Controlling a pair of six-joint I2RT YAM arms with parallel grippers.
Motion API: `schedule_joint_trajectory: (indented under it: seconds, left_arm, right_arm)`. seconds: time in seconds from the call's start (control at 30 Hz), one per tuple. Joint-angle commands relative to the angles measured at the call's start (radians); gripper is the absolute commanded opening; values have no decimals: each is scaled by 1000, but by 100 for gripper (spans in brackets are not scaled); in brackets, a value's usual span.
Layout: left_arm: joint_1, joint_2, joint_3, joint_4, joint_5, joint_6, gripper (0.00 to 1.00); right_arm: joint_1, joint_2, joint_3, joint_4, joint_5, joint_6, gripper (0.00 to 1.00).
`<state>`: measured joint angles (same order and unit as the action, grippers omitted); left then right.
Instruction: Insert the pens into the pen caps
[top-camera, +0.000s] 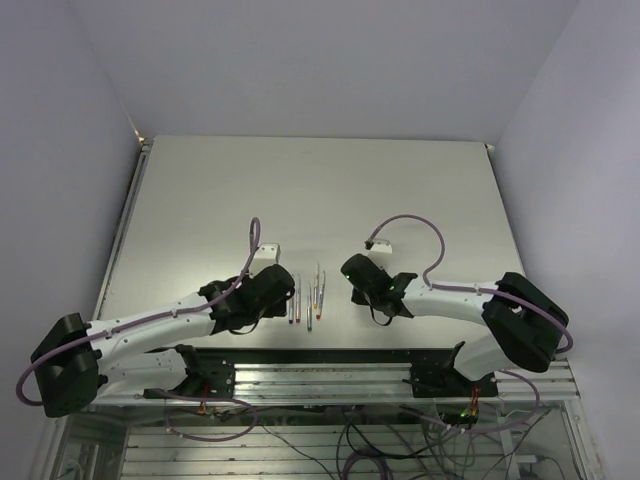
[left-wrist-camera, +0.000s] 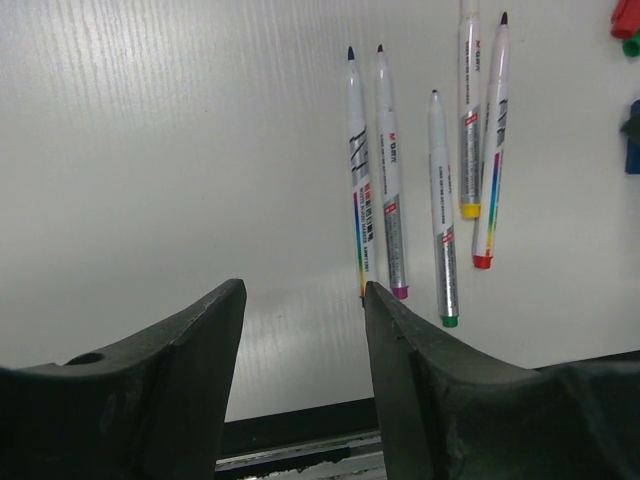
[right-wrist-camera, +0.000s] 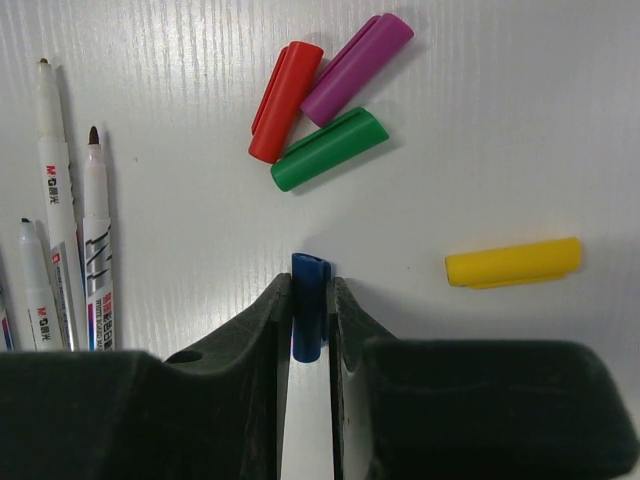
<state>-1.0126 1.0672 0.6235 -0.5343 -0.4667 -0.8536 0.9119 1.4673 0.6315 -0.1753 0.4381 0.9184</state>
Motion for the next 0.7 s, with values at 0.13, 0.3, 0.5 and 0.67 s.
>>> schedule_joint_trajectory:
  seconds: [0.13, 0.3, 0.5, 0.67]
  left_arm:
    - [-9, 112, 70, 58, -23, 12, 71]
    - [-9, 194, 99, 72, -35, 11, 69]
    - [-8, 246, 116, 108, -30, 24, 68]
    - [2, 283, 115, 136, -11, 25, 65]
  right_arm:
    - [8, -5, -35, -122, -61, -11, 0]
    - [9, -37, -36, -139, -64, -16, 0]
    - [9, -68, -53, -136, -78, -40, 0]
    - [9, -91, -74, -121, -98, -40, 0]
